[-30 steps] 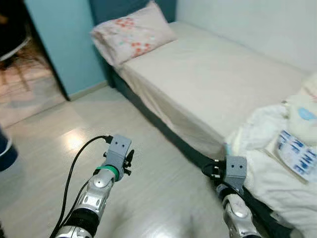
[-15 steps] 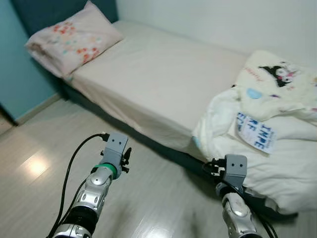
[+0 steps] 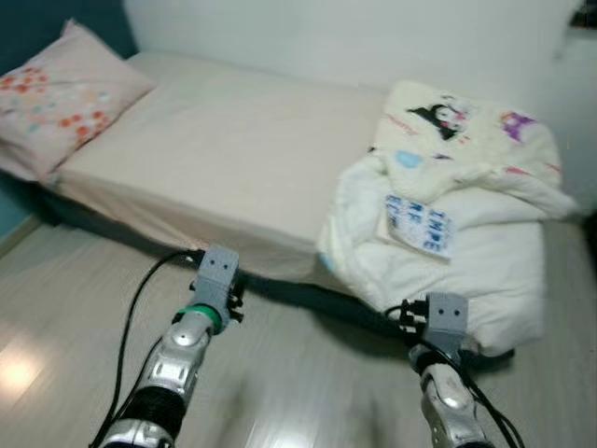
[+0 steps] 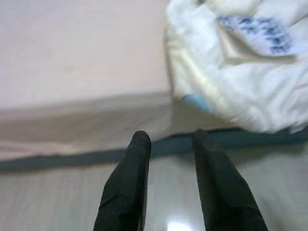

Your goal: Clean up the room

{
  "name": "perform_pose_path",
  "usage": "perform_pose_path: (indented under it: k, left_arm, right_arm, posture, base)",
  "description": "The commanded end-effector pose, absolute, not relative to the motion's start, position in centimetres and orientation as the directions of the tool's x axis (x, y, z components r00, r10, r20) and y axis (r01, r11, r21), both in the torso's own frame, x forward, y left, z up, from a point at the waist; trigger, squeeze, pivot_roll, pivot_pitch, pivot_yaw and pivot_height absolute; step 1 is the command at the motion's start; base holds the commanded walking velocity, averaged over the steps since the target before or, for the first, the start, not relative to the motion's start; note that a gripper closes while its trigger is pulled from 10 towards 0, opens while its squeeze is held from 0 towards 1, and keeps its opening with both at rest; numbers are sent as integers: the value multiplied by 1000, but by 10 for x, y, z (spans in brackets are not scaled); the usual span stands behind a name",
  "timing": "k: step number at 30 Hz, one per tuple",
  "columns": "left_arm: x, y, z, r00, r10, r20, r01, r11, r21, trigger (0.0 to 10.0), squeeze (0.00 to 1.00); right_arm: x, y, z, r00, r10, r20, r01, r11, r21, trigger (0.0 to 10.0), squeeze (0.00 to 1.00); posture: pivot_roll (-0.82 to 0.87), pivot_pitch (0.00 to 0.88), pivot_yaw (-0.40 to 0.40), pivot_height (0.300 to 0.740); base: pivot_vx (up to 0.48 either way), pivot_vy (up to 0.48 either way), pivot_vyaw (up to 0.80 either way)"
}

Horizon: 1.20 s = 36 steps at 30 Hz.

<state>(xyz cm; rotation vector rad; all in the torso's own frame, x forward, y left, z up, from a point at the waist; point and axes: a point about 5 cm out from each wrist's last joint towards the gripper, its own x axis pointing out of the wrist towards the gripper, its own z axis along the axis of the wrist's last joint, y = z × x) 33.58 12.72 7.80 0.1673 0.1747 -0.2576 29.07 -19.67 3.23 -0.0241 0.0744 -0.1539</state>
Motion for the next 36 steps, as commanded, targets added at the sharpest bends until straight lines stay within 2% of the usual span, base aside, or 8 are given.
perform_pose_path:
  k: [1, 12, 27, 36]
  left_arm:
    - [331, 134, 69, 946, -228, -229, 261, 957, 128, 10000, 0]
    - [336, 126, 86, 953, -263, -150, 282, 952, 120, 10000, 0]
    - [336, 121, 91, 951, -282, -125, 295, 950, 101, 10000, 0]
    - [338, 121, 92, 962, -250, -109, 263, 956, 131, 10000, 0]
  right_arm:
    - [286, -195, 26, 983, -159, -94, 158, 987, -20, 10000, 0]
    - [288, -195, 31, 985, -154, -73, 154, 988, -11, 10000, 0]
    - [289, -195, 32, 986, -154, -69, 154, 988, -12, 10000, 0]
    - [290, -195, 34, 987, -148, -55, 147, 989, -25, 10000, 0]
  posture:
    - [15, 33, 79, 740]
    - [15, 33, 79, 740]
    - [15, 33, 79, 740]
    - [7, 28, 73, 740]
  base:
    - [0, 0, -800]
    - [0, 0, -800]
    - [0, 0, -800]
    - [444, 0, -89]
